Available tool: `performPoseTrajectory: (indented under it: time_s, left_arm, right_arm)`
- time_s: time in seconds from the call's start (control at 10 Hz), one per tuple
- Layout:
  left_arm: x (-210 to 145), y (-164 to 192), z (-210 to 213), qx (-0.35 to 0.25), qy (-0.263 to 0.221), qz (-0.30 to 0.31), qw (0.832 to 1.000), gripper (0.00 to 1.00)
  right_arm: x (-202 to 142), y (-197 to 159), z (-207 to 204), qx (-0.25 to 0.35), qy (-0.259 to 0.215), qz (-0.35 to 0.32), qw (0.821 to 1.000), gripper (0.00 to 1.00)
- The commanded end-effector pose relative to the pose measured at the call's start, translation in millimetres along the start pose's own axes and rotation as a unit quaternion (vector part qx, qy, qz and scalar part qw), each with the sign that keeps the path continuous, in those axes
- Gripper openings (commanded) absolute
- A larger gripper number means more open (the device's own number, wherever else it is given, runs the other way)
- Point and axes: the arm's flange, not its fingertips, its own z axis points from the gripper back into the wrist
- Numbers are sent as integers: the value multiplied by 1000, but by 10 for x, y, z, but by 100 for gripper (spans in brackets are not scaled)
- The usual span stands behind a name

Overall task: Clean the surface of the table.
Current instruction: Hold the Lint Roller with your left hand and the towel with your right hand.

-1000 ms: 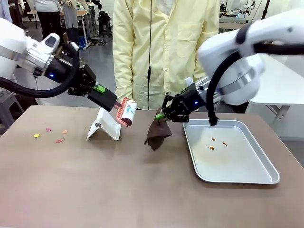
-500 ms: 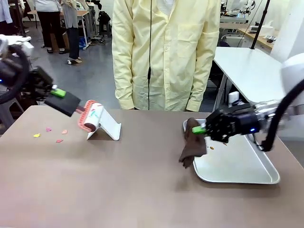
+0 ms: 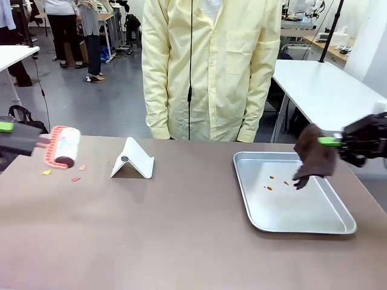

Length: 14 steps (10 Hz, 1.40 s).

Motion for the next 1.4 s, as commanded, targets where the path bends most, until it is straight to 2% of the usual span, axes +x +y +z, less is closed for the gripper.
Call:
performPoseTrajectory:
  time_s: [0.0, 0.1, 0.2, 0.3, 0.5, 0.6, 1.3]
  left_arm:
    - [-81, 305, 242, -28, -9, 1, 1000, 0]
    - [-150, 443, 356, -70, -29, -20, 997, 0]
    - [-190, 530, 402, -95, -29, -51, 994, 0]
    - [-211, 657, 487, -131, -55, -73, 987, 0]
    - [-212, 849, 442, -207, -102, -79, 970, 0]
    - [-300, 619, 460, -113, -67, -52, 990, 0]
    - [-300, 619, 460, -113, -67, -52, 990, 0]
  right_arm:
    - [-620, -292, 308, 53, 25, 25, 998, 0]
    - [-654, -390, 473, 77, 10, 36, 996, 0]
    - [-696, -482, 580, 89, 32, 89, 992, 0]
    - [-686, -624, 654, 97, 45, 116, 988, 0]
    - [-690, -919, 697, 99, 11, 134, 986, 0]
    - [-510, -538, 803, 94, 26, 94, 991, 0]
    - [-510, -538, 803, 94, 26, 94, 991, 0]
